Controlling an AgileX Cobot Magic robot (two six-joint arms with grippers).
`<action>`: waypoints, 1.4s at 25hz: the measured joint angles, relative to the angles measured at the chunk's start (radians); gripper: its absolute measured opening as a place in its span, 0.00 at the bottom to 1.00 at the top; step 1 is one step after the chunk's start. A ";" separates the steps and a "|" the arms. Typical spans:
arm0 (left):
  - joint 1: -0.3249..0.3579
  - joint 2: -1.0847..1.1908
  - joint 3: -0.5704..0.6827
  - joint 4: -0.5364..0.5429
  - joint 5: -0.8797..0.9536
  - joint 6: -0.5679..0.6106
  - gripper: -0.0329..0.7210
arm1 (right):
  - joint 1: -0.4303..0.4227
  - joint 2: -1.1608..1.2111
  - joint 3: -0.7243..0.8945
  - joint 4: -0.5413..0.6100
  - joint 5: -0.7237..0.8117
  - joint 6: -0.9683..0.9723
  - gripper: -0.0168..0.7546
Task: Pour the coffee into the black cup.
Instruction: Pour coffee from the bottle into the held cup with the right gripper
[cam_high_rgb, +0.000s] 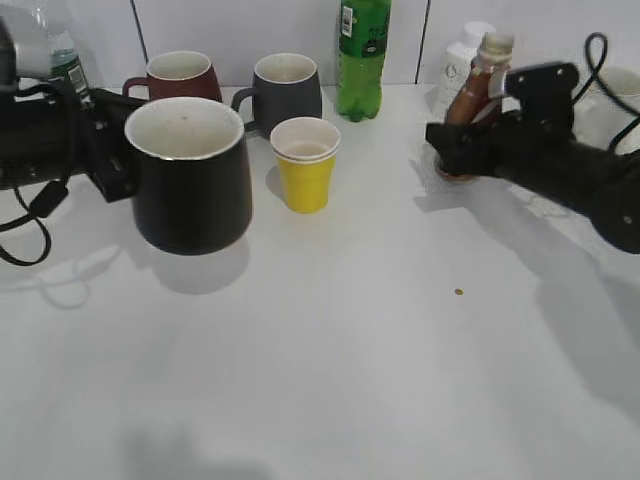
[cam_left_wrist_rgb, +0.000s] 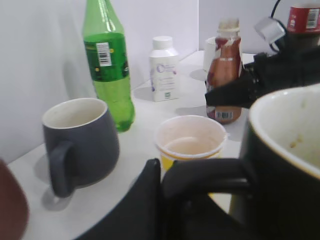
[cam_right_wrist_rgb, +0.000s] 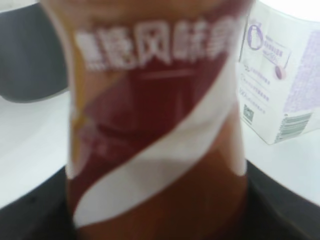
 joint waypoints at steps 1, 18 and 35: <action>-0.011 0.000 0.000 -0.001 0.002 0.000 0.09 | 0.000 -0.026 0.017 0.000 0.003 0.000 0.71; -0.317 0.000 0.000 -0.201 0.005 -0.003 0.09 | 0.000 -0.613 0.346 -0.181 0.048 -0.050 0.70; -0.535 0.114 -0.203 -0.257 0.082 -0.003 0.09 | 0.000 -0.844 0.349 -0.443 0.101 -0.264 0.70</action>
